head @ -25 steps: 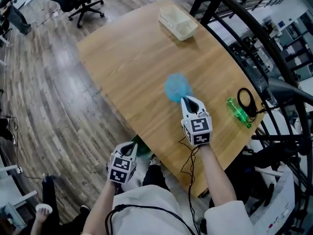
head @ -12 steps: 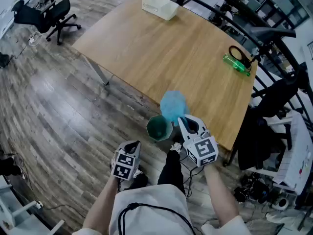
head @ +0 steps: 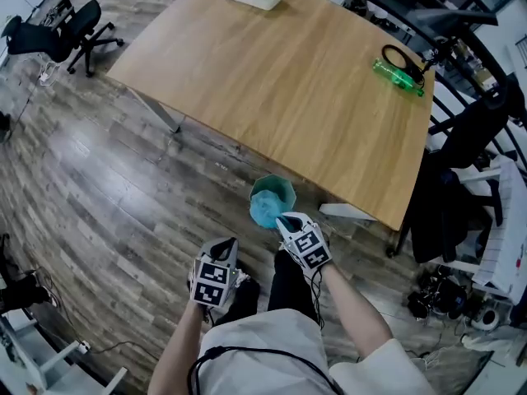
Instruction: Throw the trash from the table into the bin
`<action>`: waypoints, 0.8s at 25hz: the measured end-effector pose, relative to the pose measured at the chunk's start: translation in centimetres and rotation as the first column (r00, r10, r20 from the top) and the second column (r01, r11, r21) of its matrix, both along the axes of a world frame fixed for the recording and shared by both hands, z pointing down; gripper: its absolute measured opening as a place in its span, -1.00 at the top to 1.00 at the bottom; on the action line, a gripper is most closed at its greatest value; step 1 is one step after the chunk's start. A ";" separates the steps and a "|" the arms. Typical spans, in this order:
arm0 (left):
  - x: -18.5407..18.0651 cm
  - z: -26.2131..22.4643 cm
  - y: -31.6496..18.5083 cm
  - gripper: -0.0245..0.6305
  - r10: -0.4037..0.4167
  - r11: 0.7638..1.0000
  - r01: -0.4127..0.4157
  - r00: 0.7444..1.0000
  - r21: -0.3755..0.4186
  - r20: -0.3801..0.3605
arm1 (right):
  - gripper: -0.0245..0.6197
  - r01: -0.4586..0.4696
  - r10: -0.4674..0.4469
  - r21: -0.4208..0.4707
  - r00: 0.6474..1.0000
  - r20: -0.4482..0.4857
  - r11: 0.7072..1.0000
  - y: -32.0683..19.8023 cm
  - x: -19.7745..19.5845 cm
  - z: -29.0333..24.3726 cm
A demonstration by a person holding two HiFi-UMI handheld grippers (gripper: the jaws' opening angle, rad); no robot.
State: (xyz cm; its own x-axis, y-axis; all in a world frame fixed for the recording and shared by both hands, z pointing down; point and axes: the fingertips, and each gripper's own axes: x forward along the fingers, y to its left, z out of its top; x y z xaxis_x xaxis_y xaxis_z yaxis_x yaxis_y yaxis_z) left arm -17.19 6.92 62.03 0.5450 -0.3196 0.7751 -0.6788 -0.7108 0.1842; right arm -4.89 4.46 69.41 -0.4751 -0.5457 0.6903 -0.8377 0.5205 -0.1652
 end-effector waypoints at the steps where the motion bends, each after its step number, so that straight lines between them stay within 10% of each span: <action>1: 0.1 0.0 0.1 0.86 -0.008 1.000 0.008 1.000 -0.003 0.003 | 0.83 -0.012 0.012 -0.039 1.000 0.006 0.999 -0.2 0.3 1.8; 9: 1.6 0.7 -0.1 0.86 -0.069 0.997 0.069 0.997 -0.023 0.027 | 0.80 -0.102 0.099 -0.204 0.995 -0.026 0.974 -2.2 1.9 9.1; 13: 2.5 0.9 -0.6 0.86 -0.076 0.997 0.077 0.997 -0.029 0.021 | 0.00 -0.069 0.072 -0.272 0.997 0.000 0.960 -2.4 1.4 9.9; 20: 3.4 1.5 -1.8 0.86 -0.089 0.995 0.089 0.996 -0.038 -0.010 | 0.00 -0.165 0.167 -0.248 0.986 -0.015 0.955 -1.4 3.6 8.9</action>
